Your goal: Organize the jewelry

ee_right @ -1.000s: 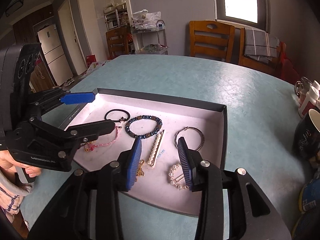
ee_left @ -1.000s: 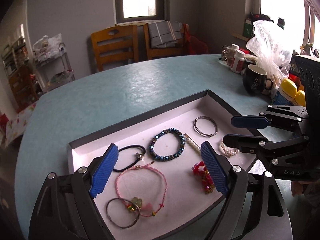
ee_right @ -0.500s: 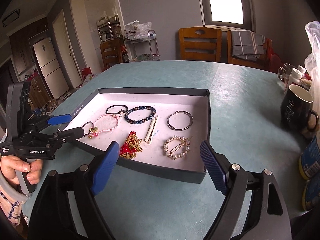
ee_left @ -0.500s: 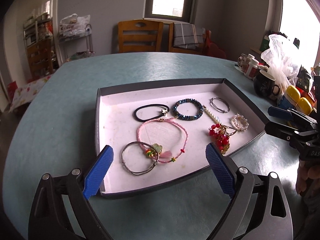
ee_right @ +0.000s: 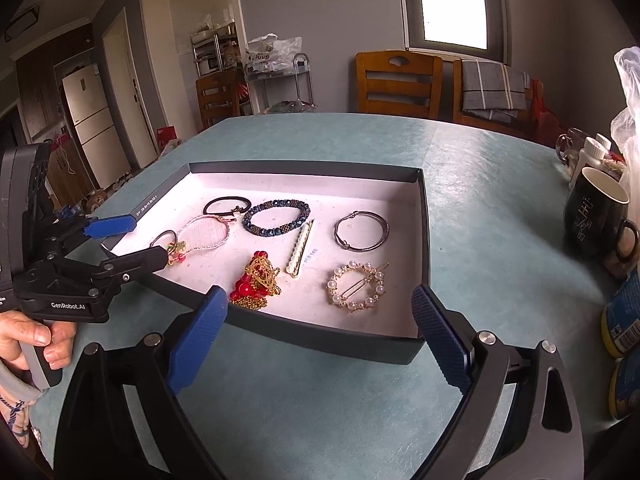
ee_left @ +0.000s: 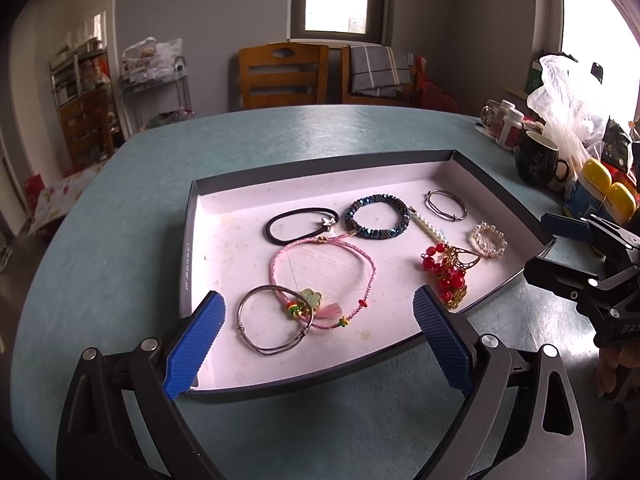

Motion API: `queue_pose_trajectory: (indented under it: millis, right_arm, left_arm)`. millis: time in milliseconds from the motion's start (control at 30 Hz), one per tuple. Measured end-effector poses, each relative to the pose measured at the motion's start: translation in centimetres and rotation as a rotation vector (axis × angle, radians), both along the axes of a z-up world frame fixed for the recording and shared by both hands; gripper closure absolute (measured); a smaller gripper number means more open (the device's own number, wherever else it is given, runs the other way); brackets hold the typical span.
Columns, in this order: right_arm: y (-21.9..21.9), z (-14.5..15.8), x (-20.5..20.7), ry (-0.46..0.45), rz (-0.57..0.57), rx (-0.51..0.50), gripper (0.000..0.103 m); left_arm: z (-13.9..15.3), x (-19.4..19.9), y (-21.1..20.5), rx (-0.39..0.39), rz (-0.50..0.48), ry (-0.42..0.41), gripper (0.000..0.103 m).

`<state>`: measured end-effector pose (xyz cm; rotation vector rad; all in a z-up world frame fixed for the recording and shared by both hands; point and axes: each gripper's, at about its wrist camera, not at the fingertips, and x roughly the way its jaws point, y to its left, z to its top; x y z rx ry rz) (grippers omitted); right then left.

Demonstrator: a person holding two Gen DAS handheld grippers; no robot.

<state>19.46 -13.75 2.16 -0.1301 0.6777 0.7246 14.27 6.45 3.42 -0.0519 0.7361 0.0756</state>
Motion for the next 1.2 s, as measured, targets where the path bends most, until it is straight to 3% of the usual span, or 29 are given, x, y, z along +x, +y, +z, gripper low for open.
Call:
queue_pose_trajectory:
  millis: [433,733,1200]
  right_arm:
    - [1.6,-0.7,0.0,-0.013,-0.002,-0.104,0.006]
    - [0.7,-0.6,0.5,0.02,0.021,-0.027,0.006]
    - [0.7,-0.5,0.4,0.018,0.021,-0.029,0.005]
  left_arm:
    - [-0.1,0.1,0.4,-0.025,0.001,0.011,0.003]
    - [-0.1,0.2,0.4,-0.026,0.001,0.011,0.003]
    - [-0.1,0.1,0.4,-0.026,0.001,0.011,0.003]
